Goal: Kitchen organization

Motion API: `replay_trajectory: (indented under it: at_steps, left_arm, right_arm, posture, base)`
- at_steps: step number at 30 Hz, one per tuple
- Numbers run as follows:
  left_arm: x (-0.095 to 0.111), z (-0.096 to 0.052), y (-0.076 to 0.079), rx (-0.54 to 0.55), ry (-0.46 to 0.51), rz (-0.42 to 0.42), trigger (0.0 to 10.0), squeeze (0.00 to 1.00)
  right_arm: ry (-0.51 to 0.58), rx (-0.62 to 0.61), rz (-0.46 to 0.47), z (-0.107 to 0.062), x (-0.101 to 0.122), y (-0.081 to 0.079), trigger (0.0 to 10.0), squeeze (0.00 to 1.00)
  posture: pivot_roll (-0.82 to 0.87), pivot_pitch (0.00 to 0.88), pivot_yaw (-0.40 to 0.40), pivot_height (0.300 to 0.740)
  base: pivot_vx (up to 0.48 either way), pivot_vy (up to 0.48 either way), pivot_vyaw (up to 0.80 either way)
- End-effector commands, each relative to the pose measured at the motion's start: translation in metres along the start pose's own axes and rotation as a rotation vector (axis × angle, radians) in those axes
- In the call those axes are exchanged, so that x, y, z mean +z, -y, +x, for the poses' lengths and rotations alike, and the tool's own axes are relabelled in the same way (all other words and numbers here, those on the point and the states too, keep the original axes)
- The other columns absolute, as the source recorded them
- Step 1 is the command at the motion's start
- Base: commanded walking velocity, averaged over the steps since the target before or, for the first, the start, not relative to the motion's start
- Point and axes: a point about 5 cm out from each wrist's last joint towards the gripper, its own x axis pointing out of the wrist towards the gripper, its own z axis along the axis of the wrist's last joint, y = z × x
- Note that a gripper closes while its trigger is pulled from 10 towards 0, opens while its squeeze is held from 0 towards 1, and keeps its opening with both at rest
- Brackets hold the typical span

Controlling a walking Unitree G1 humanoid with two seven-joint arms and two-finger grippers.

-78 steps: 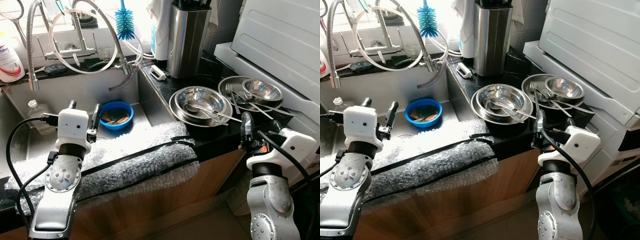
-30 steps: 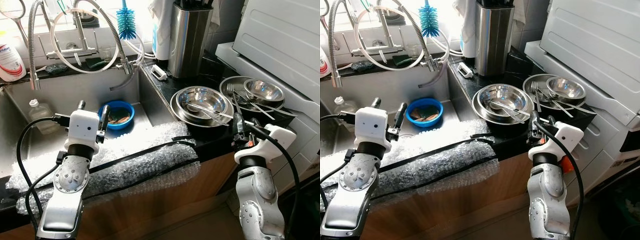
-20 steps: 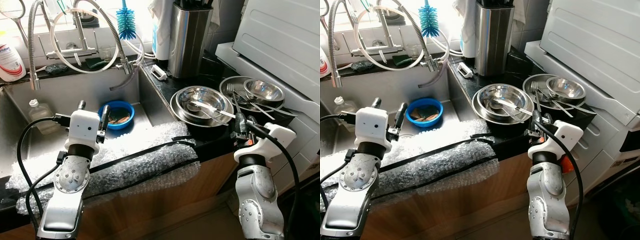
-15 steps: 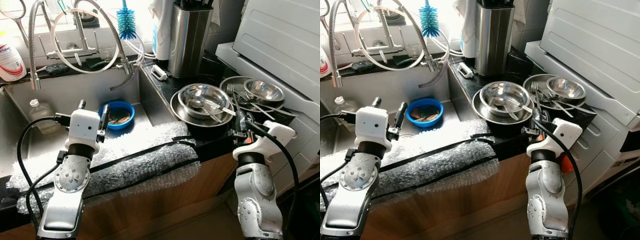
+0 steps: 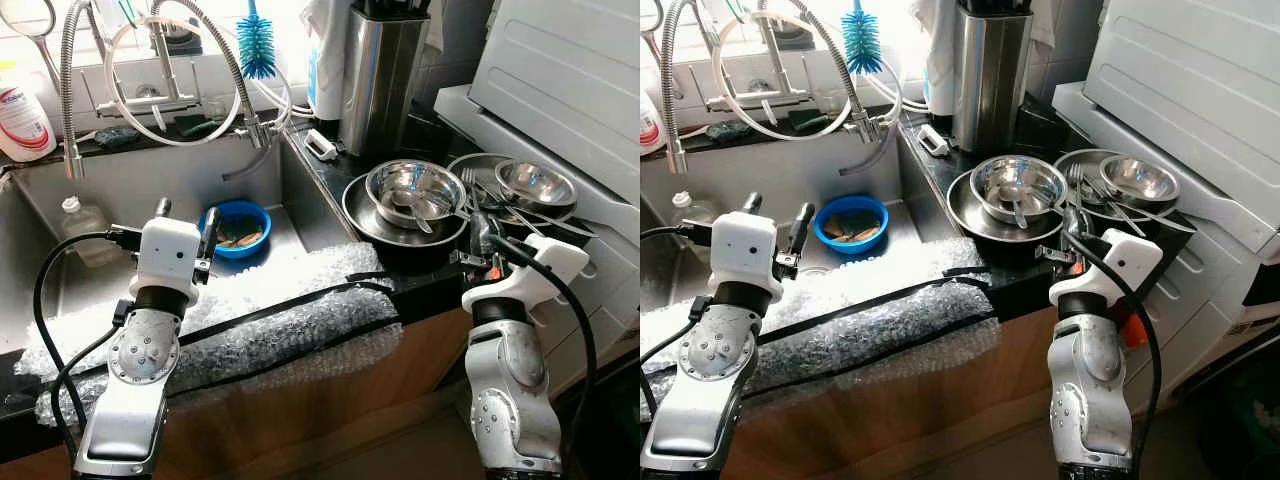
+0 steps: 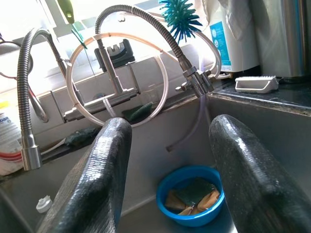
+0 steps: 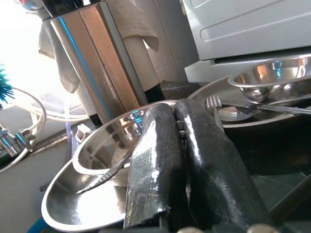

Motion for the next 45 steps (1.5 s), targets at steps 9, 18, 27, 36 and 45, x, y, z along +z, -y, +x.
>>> replay_trajectory:
  at_steps: [9,18,27,36,45]
  left_arm:
    - [0.005,0.005,-0.002,0.022,0.035,0.036,10.0,0.00]
    - [0.009,0.009,-0.006,0.058,0.045,0.006,10.0,0.00]
    - [0.018,0.020,-0.010,0.097,0.036,-0.209,10.0,0.00]
    - [0.017,0.032,-0.015,0.118,-0.034,-0.806,10.0,0.00]
    - [0.022,0.028,-0.007,0.009,-0.023,-1.114,10.0,0.00]
  right_arm:
    - [0.029,0.079,0.078,0.007,0.010,-0.018,10.0,0.00]
    - [0.115,0.172,0.172,0.013,0.038,-0.038,10.0,0.00]
    - [0.108,0.286,0.458,0.015,0.053,-0.054,10.0,0.00]
    - [0.001,0.406,0.694,-0.004,0.042,-0.052,10.0,0.00]
    - [-0.080,0.500,0.928,-0.024,0.029,-0.043,10.0,0.00]
  posture:
    - [-0.08,0.000,-0.040,0.740]
    - [-0.09,0.000,-0.041,0.740]
    - [-0.08,0.000,-0.044,0.740]
    - [-0.08,0.000,-0.043,0.740]
    - [-0.09,0.000,-0.045,0.740]
  base:
    - [0.000,0.000,0.00]
    - [0.000,0.000,0.00]
    - [0.000,0.000,0.00]
    - [0.000,0.000,0.00]
    - [0.000,0.000,0.00]
